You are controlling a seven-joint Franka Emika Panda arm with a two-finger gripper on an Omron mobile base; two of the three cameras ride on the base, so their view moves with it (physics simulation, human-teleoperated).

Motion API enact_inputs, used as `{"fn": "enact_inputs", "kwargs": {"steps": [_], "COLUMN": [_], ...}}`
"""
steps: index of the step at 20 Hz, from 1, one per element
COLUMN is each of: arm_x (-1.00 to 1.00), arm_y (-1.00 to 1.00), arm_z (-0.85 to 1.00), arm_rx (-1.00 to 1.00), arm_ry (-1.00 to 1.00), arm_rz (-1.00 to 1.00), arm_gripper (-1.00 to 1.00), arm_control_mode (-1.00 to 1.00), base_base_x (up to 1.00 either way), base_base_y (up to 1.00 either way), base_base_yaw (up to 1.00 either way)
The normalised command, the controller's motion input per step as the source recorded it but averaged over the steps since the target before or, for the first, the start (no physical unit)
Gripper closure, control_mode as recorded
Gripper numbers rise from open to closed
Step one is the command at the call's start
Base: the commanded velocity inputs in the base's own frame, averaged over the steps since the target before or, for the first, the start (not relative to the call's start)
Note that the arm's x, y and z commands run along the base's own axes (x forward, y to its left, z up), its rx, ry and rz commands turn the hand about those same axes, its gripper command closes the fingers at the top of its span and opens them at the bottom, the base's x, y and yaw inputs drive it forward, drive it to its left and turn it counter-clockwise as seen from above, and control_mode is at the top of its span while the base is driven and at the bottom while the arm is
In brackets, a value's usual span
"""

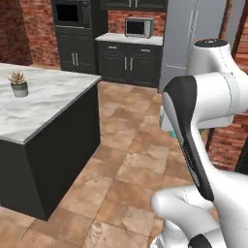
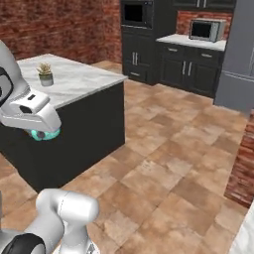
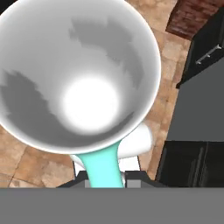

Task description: Clear the mugs and bowl far away from the sink.

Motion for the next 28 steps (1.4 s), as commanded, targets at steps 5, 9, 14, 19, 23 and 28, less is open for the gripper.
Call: {"fn": "enact_inputs", "kwargs": {"steps": [5,9,14,19,23,28], "arm_x": [0.00,0.00,0.00,0.00,0.00,0.00], "arm_y": [0.00,0.00,0.00,0.00,0.00,0.00], "arm_z": [0.00,0.00,0.00,0.00,0.00,0.00], "arm_rx": [0.00,0.00,0.00,0.00,0.00,0.00], "arm_ry": [0.00,0.00,0.00,0.00,0.00,0.00], "arm_rz": [0.00,0.00,0.00,0.00,0.00,0.00], "arm_gripper": [1.00,1.00,1.00,1.00,1.00,1.00], "arm_control_mode": [1.00,1.00,1.00,1.00,1.00,1.00], "base_base_x": [0.64,1.00,1.00,1.00,1.00,1.00], "base_base_y": [-0.07,-0.37,-0.40,-0.08,0.32,0.85], "base_base_yaw": [0.78,0.40,0.37,0.18,-0.01,-0.20]}}
